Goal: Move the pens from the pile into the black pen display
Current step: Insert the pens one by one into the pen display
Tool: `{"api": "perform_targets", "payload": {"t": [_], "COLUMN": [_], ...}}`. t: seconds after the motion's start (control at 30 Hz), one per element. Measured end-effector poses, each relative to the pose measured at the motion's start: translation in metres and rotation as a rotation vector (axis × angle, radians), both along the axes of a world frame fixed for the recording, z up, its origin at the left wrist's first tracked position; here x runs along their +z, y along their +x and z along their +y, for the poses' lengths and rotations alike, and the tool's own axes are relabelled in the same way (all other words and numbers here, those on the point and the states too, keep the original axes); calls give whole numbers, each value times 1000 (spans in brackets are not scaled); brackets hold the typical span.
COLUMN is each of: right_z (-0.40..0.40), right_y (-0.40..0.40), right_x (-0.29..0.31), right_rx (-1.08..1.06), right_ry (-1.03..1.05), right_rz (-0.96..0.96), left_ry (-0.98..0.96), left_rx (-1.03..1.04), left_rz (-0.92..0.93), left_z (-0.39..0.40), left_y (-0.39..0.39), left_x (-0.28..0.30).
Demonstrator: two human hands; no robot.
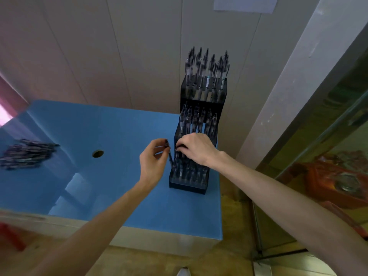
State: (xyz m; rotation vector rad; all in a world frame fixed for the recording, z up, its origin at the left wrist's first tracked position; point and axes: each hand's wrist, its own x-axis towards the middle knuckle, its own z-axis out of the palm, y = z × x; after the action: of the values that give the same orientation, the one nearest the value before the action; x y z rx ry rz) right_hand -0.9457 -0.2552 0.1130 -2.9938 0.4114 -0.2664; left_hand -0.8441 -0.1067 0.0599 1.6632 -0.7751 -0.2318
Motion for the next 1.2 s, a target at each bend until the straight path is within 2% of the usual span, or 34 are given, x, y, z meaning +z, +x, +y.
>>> {"api": "perform_targets", "payload": {"t": [0.1, 0.23, 0.5, 0.67, 0.9, 1.03, 1.2], "right_z": [4, 15, 13, 8, 9, 5, 12], "right_y": [3, 12, 22, 18, 18, 15, 17], "right_x": [-1, -10, 1, -2, 0, -1, -10], "right_rx": [-76, -157, -219, -206, -257, -182, -199], "right_ry": [-16, -198, -29, -128, 85, 58, 90], "right_rz": [-36, 23, -34, 45, -72, 51, 23], "left_ry": [0, -8, -3, 4, -20, -7, 7], "left_rx": [-12, -35, -49, -59, -65, -66, -65], "left_rz": [5, 3, -5, -6, 21, 29, 34], "left_z": [-3, -8, -8, -5, -7, -4, -1], "left_y": [0, -5, -3, -1, 2, 5, 5], "left_x": [1, 3, 2, 4, 13, 11, 8]}}
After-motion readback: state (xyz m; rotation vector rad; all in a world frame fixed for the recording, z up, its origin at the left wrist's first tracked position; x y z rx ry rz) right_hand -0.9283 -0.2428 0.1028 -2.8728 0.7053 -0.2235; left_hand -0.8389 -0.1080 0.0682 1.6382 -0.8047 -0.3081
